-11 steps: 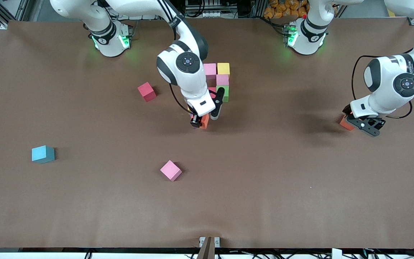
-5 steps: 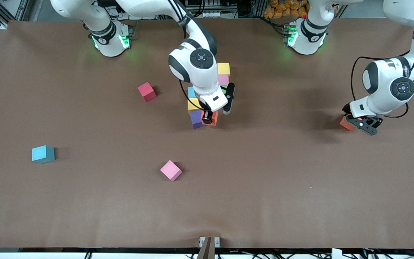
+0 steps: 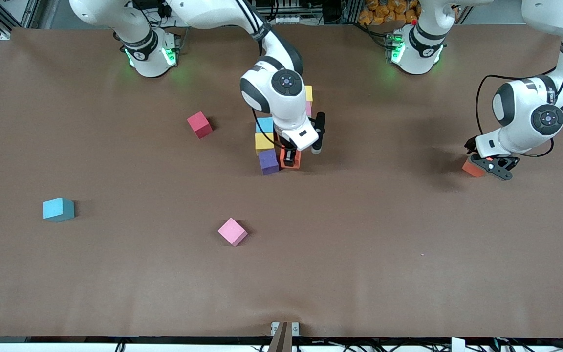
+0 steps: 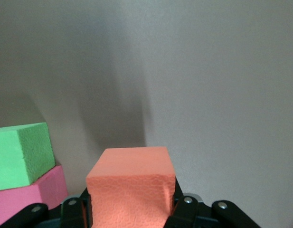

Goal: Form number 2 with 11 blocks
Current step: 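Lower orange into the figure with the right gripper while the left gripper grasps orange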

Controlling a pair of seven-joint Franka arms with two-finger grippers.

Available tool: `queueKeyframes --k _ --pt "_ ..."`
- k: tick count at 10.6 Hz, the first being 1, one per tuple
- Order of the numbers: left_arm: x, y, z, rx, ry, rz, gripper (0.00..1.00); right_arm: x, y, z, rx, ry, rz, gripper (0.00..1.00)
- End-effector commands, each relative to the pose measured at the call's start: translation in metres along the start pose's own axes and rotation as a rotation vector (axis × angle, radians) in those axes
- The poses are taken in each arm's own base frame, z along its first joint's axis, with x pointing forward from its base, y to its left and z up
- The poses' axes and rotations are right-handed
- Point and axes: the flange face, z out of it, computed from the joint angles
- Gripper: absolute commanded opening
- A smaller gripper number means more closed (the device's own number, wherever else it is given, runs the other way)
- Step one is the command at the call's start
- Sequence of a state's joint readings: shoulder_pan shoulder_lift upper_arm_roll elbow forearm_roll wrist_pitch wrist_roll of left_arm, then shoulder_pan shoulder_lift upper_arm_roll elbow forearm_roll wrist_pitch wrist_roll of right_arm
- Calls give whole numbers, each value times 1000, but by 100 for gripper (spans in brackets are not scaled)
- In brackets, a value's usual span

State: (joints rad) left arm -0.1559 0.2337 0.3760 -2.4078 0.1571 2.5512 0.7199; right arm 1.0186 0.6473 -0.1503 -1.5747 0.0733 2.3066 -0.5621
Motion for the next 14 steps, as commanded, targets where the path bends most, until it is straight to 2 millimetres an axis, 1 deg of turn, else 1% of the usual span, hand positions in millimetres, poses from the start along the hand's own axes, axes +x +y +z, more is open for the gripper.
queueKeyframes --k 1,5,6,8,11,12,13,14 --pt "0 -1 -3 2 21 -4 100 8 -3 13 -3 -1 -17 55" --pt "6 -7 3 19 24 1 100 3 -1 29 7 -21 -15 55" --pt "7 -7 9 25 25 4 100 3 -2 31 9 -24 -15 55" --pt "8 -7 13 28 25 2 100 3 -7 41 17 -36 -11 54" --pt "7 -5 19 21 14 4 100 -1 -9 50 28 -53 -8 54" --pt "7 -5 19 21 14 3 88 -3 -11 52 34 -60 -7 54" --pt "8 -5 18 22 17 4 65 -5 -13 55 39 -67 0 54" --pt "9 -7 16 26 20 2 45 -6 -14 57 43 -72 9 54"
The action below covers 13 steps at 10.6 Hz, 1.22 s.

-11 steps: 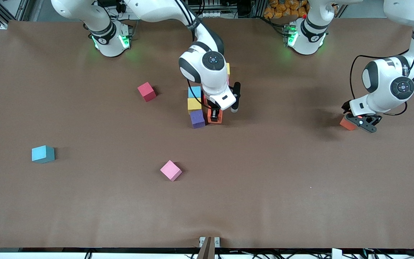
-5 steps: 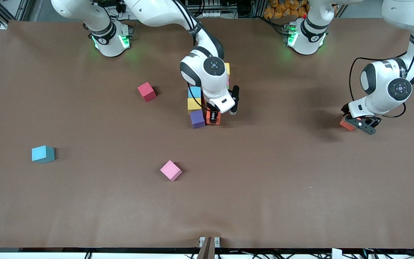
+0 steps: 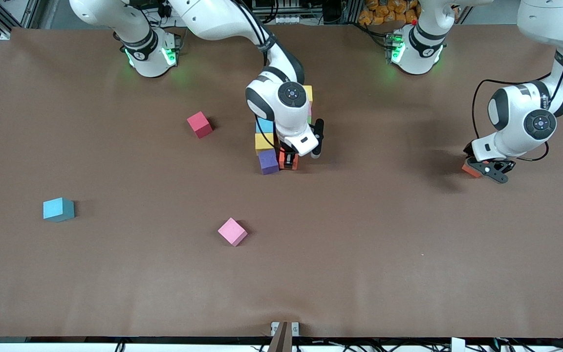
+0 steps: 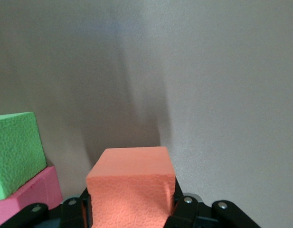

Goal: Form number 2 with 11 blocks
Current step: 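Lower orange into the figure with the right gripper while the left gripper grasps orange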

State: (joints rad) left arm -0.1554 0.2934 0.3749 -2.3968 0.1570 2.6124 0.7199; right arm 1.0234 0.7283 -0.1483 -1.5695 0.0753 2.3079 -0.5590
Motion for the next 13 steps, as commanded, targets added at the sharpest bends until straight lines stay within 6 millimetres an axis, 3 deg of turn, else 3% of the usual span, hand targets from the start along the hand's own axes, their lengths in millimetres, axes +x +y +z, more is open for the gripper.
queueKeyframes --k 1,3,10,13 --pt "5 -6 -4 10 23 -7 29 -1 -3 5 14 -9 15 54" --pt "7 -8 -10 -4 51 -57 21 -3 -3 8 18 -14 18 54" --pt "58 -14 -50 0 165 -117 20 -6 -4 12 17 -14 11 54" --pt "70 -24 -56 18 178 -150 20 -8 2 9 14 -7 -80 54"
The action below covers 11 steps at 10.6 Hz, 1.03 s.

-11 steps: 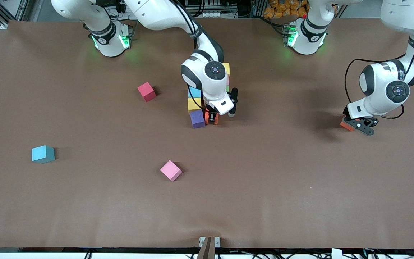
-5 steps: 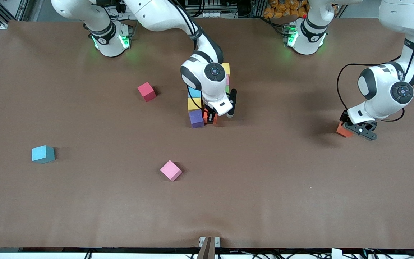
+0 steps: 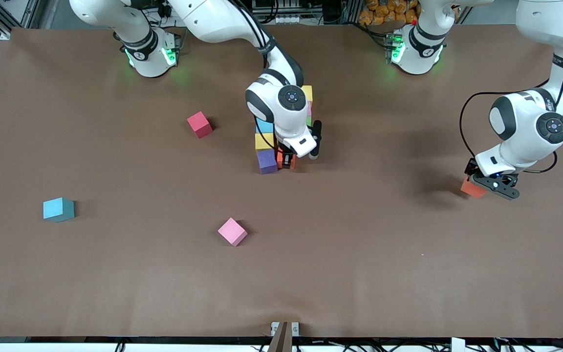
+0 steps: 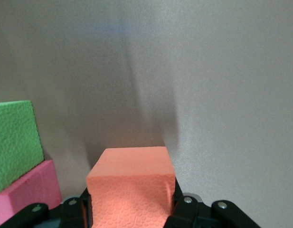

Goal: Form number 2 with 11 blocks
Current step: 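Lower orange into the figure with the right gripper while the left gripper grasps orange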

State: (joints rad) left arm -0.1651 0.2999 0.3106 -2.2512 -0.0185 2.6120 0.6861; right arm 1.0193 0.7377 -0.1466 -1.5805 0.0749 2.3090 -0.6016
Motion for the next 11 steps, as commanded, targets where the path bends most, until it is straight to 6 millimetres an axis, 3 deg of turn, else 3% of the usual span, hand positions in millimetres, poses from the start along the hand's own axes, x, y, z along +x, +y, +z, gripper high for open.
queueKeyframes --k 1,5,9,11 --pt "15 -5 0 6 11 -53 20 -5 6 -3 2 12 -51 54" --pt "29 -6 -4 18 25 -77 20 -14 16 -3 4 9 -82 55" --pt "34 3 4 12 14 -73 20 -10 6 -1 8 5 -91 64" --pt "39 11 2 10 16 -107 14 -10 2 2 11 0 -94 65"
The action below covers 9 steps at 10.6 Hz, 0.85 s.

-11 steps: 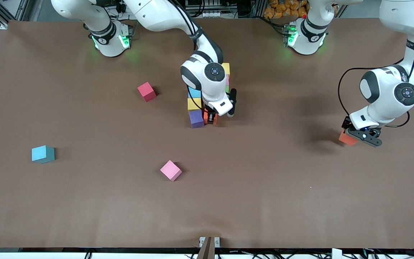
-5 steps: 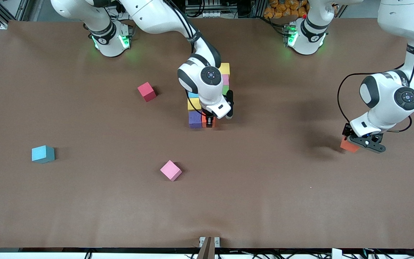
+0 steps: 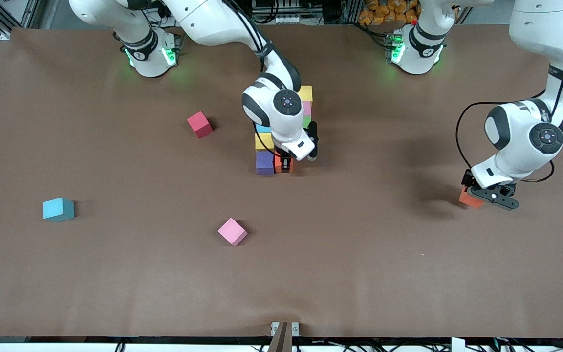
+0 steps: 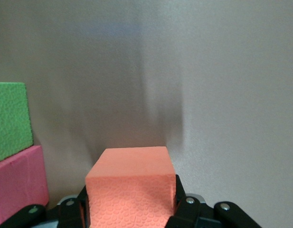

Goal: Form number 2 with 11 blocks
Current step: 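Carry the orange cube with the left gripper while the right gripper withdraws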

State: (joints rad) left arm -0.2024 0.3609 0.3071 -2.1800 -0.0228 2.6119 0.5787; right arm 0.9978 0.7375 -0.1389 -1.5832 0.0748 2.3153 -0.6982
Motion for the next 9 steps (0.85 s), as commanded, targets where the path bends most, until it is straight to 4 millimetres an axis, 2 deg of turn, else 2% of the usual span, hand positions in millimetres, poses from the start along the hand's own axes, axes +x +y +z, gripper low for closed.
queueKeyframes --k 1,6,7,8,9 --pt "10 12 -2 -21 -8 -87 13 -1 -11 1 11 -7 -19 65" --pt "38 54 -11 -50 10 -287 13 -6 -16 0 23 -8 -21 66" --pt "43 56 -12 -51 16 -303 13 -6 -15 0 23 -8 -18 80" --pt "49 57 -17 -50 30 -310 13 -7 -14 0 23 -8 -16 86" --pt "51 56 -19 -48 34 -310 13 -8 -12 -1 22 -7 -20 87"
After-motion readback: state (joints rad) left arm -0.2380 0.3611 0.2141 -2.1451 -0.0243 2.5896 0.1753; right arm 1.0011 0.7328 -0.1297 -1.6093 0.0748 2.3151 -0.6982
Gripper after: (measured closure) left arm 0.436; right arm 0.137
